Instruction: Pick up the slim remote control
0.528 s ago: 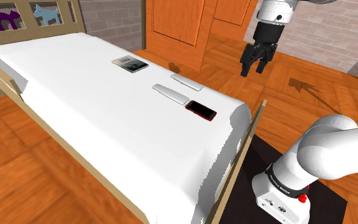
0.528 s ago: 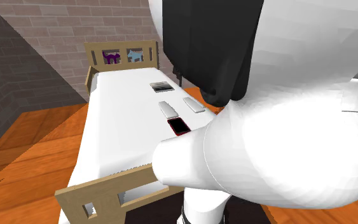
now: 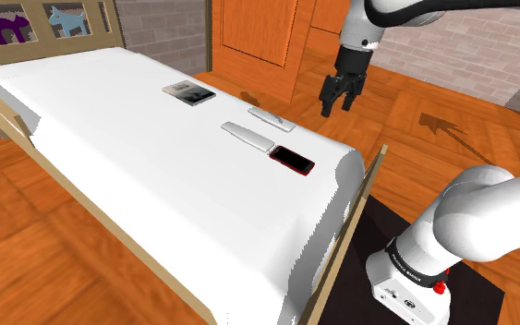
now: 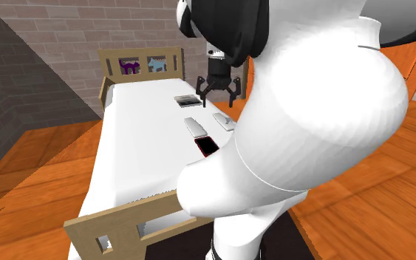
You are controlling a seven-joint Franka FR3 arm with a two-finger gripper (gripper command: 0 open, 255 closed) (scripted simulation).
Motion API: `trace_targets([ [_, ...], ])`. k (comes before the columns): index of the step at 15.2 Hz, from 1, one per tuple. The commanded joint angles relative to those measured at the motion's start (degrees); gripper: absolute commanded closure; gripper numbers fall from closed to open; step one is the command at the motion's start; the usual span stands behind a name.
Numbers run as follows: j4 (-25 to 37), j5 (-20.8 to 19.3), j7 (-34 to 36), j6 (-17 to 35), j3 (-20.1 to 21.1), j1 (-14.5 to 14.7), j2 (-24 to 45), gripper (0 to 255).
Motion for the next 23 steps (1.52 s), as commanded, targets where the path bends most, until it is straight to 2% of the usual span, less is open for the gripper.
trace_targets([
  [1,1.0,-0.1,-1.3,3.5,-0.1,0.5,4.0,0],
  [12,10.8,0.3,-6.2,18.3,1.0,3.3,26.7,0],
  [23,28.9,-0.6,-9.9,25.3,3.1,5.3,49.6,0],
])
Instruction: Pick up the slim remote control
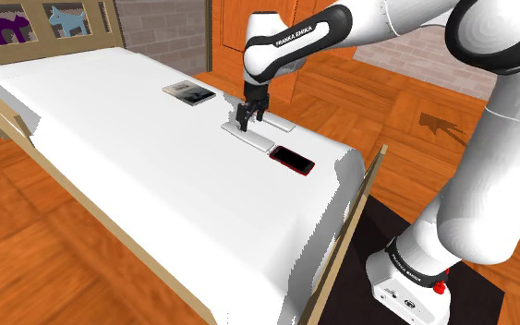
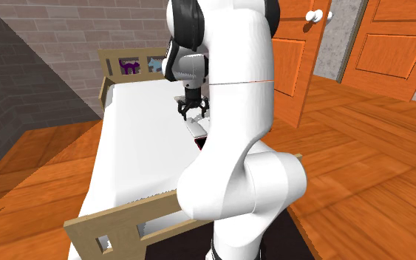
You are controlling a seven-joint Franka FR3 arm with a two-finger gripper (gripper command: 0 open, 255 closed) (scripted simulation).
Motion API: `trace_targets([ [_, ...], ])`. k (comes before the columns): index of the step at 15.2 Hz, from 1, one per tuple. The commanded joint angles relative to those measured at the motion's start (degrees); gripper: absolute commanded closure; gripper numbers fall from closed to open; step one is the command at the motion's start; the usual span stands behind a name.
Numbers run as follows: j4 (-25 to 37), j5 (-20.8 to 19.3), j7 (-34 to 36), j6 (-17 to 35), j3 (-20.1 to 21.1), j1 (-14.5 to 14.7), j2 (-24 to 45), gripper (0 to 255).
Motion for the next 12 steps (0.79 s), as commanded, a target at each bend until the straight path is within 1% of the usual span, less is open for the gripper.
trace_targets([
  [1,3.0,-0.2,-0.5,0.6,0.2,0.2,3.3,0],
  [8,1.4,-0.2,-0.5,5.0,0.2,0.2,6.1,0],
  [10,1.3,-0.2,-0.5,5.4,0.2,0.2,6.4,0],
  [11,1.4,-0.2,-0.5,5.4,0.2,0.2,6.4,255],
  [12,1.3,-0.2,-0.5,5.4,0.2,0.2,6.4,255],
])
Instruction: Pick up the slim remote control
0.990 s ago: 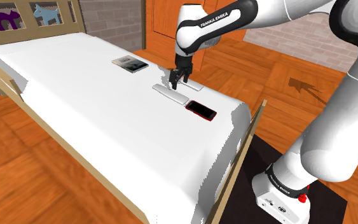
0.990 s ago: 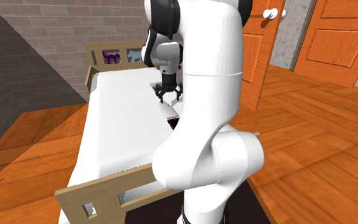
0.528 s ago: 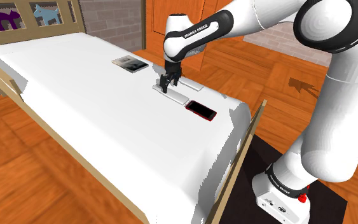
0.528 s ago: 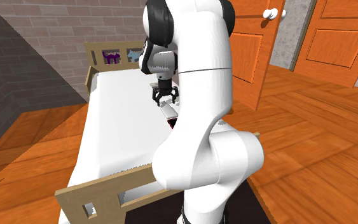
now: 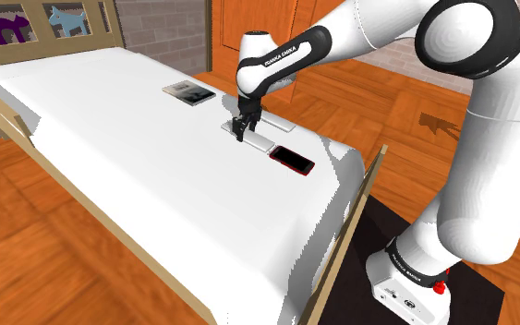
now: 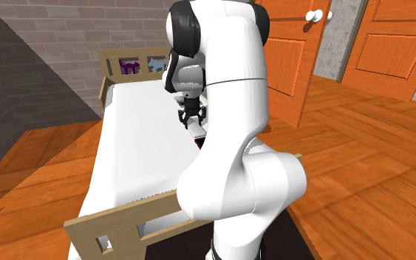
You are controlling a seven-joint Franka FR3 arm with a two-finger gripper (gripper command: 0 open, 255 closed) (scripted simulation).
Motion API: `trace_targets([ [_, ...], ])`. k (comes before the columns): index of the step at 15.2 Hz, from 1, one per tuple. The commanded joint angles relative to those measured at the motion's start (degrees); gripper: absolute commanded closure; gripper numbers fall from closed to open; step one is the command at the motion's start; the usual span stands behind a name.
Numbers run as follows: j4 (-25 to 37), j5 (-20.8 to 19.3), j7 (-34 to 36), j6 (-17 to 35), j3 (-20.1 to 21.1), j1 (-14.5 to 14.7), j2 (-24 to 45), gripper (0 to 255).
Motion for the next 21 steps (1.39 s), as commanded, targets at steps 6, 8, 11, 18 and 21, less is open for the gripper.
trace_targets([
  [6,-0.1,0.0,0.0,0.1,0.0,0.0,0.0,255],
  [8,-0.1,0.0,0.0,0.1,0.0,0.0,0.1,255],
  [11,0.5,0.0,0.0,-1.8,0.0,0.0,-1.3,255],
  [18,2.3,0.0,-0.1,-6.3,0.0,0.0,-4.0,255],
  [21,3.3,0.0,-0.1,-8.3,0.0,0.0,-5.0,255],
])
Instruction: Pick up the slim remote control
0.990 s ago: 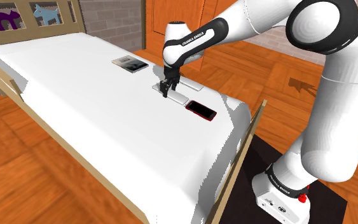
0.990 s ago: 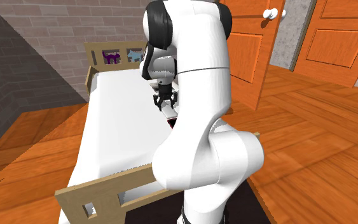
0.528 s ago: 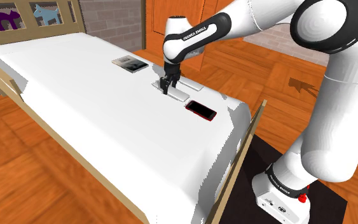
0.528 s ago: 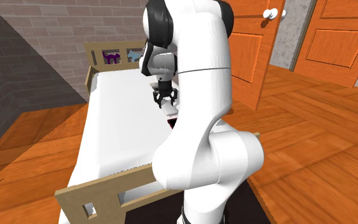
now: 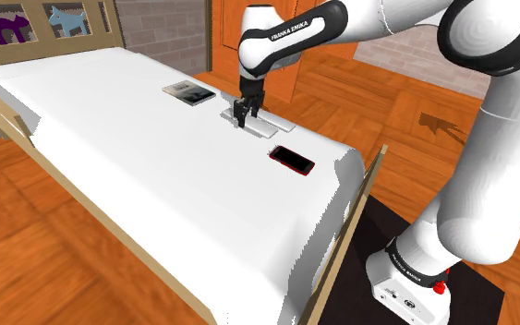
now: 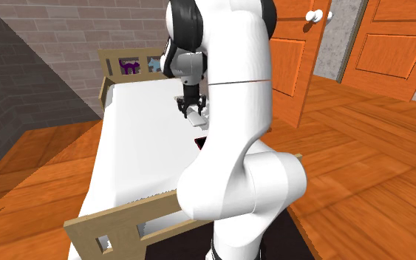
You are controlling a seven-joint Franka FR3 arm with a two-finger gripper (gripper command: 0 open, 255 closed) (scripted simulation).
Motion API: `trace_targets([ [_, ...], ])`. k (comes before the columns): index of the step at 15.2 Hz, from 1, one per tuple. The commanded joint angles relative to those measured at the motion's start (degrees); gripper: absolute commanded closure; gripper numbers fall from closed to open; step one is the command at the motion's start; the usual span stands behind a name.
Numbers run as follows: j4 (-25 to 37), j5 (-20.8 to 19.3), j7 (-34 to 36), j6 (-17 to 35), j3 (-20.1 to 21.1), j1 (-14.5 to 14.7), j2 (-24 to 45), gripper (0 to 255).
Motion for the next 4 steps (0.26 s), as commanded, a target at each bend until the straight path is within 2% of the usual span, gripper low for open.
trace_targets([
  [1,0.9,0.0,-0.1,-1.4,0.0,-0.1,-0.5,255],
  [4,1.4,0.0,-0.1,-2.2,0.0,-0.1,-0.9,255],
])
